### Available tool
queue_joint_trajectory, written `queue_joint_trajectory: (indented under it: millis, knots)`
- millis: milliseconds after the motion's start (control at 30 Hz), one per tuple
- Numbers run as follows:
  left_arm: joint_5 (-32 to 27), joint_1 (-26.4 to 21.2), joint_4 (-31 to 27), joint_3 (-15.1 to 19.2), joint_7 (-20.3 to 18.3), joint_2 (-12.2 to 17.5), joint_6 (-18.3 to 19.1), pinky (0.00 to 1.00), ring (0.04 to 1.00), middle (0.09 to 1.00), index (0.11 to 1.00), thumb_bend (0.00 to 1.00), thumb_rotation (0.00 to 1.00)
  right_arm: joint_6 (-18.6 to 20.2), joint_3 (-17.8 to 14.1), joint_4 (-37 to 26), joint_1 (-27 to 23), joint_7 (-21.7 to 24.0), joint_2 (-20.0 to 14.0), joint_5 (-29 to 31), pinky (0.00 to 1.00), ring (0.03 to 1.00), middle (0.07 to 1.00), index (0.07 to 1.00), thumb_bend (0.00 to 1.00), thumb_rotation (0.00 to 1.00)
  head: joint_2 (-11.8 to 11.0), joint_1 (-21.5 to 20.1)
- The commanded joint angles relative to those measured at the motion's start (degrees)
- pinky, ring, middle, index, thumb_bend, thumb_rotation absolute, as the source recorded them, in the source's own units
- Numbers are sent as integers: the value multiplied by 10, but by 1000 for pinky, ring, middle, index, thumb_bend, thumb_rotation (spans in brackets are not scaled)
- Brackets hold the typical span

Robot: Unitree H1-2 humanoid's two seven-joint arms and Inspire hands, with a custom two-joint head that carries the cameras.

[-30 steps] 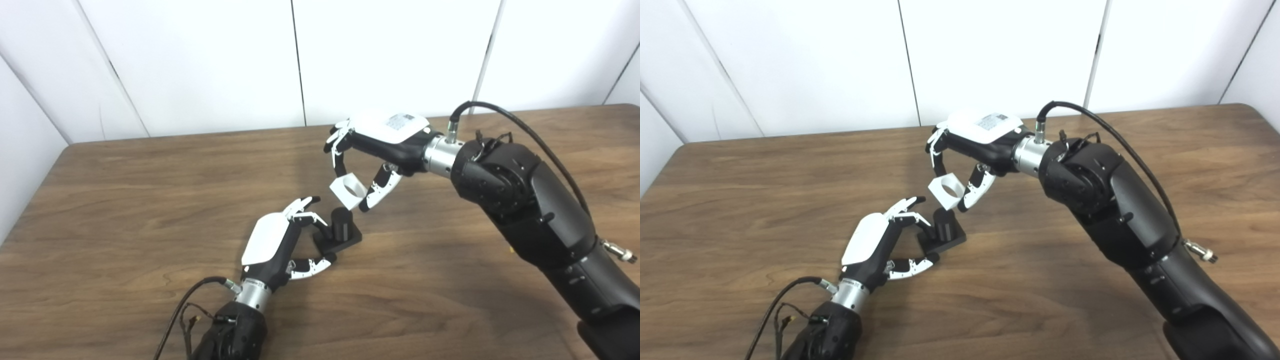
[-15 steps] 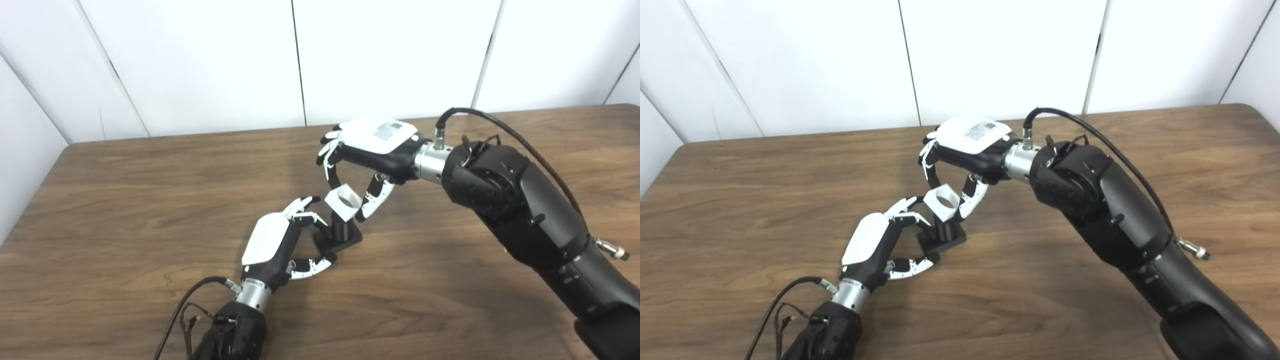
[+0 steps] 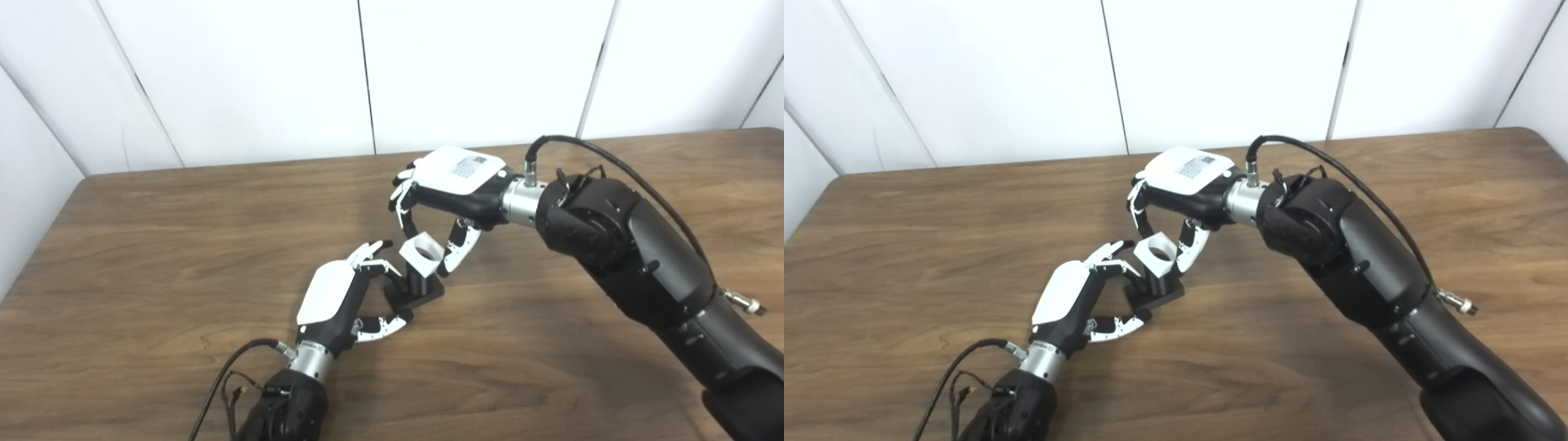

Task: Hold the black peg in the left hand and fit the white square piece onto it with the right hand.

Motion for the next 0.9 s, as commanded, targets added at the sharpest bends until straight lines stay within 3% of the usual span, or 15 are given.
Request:
queue_joint_trajectory:
  millis: [0, 567, 867]
  knots:
    - [8, -7, -4, -2, 0, 0, 1, 863, 931, 912, 489, 524, 66, -14, -4, -5, -32, -5, 2, -2, 954, 909, 796, 475, 522, 142, 0, 1]
    - [12, -4, -14, -7, -3, -4, 5, 871, 931, 912, 489, 524, 67, -30, 7, 22, -36, -1, 4, -14, 935, 906, 798, 476, 521, 142, 1, 6]
    - [14, -1, -17, -10, 0, -7, 7, 877, 930, 911, 489, 524, 66, -23, 8, 27, -36, 7, 13, -18, 975, 923, 807, 476, 521, 141, 2, 5]
